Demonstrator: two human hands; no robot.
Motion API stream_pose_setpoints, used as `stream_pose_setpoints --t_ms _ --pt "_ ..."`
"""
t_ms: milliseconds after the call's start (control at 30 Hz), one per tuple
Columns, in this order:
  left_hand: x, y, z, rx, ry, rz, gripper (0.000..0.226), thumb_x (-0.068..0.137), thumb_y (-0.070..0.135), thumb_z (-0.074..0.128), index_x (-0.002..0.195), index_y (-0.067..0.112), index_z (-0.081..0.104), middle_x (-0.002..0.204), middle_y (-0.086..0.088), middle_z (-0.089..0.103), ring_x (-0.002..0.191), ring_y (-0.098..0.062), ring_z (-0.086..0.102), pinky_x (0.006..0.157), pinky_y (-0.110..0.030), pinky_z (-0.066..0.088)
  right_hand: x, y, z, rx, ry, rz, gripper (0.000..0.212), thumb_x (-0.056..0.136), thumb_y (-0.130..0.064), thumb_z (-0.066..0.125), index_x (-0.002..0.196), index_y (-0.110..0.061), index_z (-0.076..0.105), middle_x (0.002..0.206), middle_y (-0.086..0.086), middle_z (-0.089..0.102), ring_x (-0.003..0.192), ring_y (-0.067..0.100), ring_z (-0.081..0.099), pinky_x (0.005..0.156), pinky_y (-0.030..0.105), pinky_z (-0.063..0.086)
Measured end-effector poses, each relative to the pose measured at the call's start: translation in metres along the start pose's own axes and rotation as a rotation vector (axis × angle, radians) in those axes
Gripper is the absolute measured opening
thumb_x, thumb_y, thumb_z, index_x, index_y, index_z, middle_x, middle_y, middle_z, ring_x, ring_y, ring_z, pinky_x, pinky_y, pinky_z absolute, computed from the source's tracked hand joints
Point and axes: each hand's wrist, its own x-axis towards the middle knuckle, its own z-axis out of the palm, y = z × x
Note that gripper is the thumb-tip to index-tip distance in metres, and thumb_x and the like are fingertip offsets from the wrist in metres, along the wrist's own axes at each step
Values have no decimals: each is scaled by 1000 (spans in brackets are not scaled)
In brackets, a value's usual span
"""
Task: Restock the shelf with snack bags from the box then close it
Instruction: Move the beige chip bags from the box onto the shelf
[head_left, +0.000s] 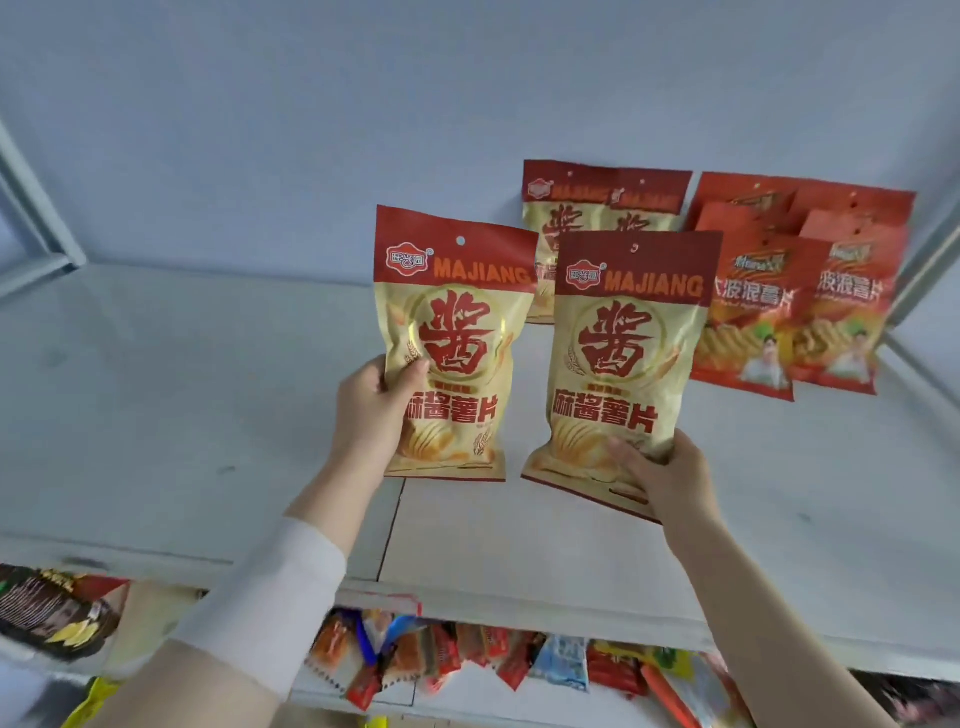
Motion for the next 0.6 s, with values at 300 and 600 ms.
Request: stream_pose_setpoints --t_ms 300,600 --pt "121 -18 103 -31 -139 -9 11 89 30 62 79 24 64 85 -4 71 82 -19 68 80 -48 56 118 3 -16 -22 71 -10 30 75 -20 74 103 -18 63 91 -5 70 85 13 66 70 24 51" --pt "200 -33 186 -64 -105 -28 15 88 33 62 82 19 63 85 -5 70 84 -22 68 78 -43 56 227 9 -21 4 93 -30 32 75 -18 75 105 -16 63 94 -3 70 90 15 66 72 24 51"
